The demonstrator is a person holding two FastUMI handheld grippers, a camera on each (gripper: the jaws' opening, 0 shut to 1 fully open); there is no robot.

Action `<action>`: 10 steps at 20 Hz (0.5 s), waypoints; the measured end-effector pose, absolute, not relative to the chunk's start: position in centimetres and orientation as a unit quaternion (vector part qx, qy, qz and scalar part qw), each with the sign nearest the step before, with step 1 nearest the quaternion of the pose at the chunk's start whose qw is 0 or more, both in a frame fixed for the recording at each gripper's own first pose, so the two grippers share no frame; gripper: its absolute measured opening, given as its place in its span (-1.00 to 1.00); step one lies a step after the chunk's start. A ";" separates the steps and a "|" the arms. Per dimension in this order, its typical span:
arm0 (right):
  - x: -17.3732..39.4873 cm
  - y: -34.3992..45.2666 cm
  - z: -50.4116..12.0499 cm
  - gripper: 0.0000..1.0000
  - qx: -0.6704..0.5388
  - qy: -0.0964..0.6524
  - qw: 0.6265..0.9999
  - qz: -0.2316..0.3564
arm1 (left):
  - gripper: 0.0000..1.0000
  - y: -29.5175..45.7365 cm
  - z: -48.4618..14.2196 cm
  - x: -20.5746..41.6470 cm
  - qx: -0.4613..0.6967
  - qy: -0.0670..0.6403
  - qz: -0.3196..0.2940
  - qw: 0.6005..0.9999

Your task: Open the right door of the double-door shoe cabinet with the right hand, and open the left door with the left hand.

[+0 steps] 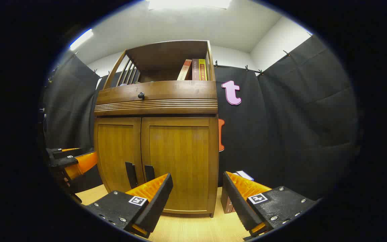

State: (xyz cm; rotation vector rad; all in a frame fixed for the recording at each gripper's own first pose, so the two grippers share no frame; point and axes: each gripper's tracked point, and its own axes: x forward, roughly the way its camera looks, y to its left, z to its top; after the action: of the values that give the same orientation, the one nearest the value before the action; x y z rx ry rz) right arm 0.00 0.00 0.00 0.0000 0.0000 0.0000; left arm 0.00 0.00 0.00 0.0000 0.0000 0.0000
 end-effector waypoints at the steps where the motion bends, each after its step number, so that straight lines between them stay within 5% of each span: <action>1: 0.0 0.0 -0.1 0.87 0.001 0.001 1.000 -0.001 | 0.93 0.0 -0.1 0.0 0.000 0.001 0.000 1.000; 10: 0.2 -0.1 -0.8 0.87 0.004 0.009 1.000 -0.002 | 0.93 -0.5 -0.2 0.3 -0.008 0.000 -0.012 1.000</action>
State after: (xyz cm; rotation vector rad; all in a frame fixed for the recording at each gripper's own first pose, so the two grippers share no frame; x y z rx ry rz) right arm 0.23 -0.10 -0.77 0.0076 0.0172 -0.0038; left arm 0.30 -0.46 -0.21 -0.0164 0.0006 -0.0247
